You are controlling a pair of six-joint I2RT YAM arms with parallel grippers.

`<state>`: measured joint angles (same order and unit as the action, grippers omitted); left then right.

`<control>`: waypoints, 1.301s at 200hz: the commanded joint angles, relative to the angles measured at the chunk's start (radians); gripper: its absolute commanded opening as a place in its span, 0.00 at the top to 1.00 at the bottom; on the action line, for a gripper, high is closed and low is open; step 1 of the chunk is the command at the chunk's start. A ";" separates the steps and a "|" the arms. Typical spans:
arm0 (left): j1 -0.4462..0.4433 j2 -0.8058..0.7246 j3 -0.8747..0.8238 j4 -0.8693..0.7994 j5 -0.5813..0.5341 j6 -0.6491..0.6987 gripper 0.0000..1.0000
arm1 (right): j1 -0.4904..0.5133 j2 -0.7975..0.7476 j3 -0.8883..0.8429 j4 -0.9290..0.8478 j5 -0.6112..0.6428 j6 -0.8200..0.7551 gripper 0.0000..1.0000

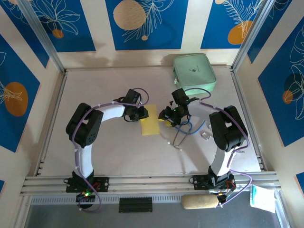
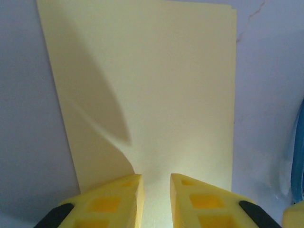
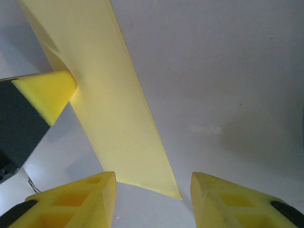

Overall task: Fold a paper plane with a square sheet of paper (pick it up from the middle)
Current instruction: Move the square sheet of paper to the center of the table, then fold the triangle a second time at the center of the table.

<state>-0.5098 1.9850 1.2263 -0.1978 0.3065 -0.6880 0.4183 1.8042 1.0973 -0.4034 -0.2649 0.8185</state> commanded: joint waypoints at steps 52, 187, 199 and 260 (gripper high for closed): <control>0.023 -0.126 -0.029 0.010 0.012 -0.026 0.73 | 0.000 0.021 0.014 0.018 -0.057 -0.010 0.54; 0.034 -0.006 -0.062 0.012 -0.047 -0.127 0.84 | 0.021 0.052 0.015 0.021 -0.099 -0.019 0.57; 0.034 -0.001 -0.073 0.003 -0.059 -0.139 0.84 | 0.025 0.054 0.012 0.018 -0.103 -0.021 0.58; 0.034 0.018 -0.100 -0.022 -0.087 -0.171 0.86 | 0.051 0.062 0.003 -0.018 -0.126 -0.044 0.58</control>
<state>-0.4824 1.9583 1.1610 -0.1543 0.2672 -0.8375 0.4553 1.8515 1.0977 -0.3836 -0.3523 0.7998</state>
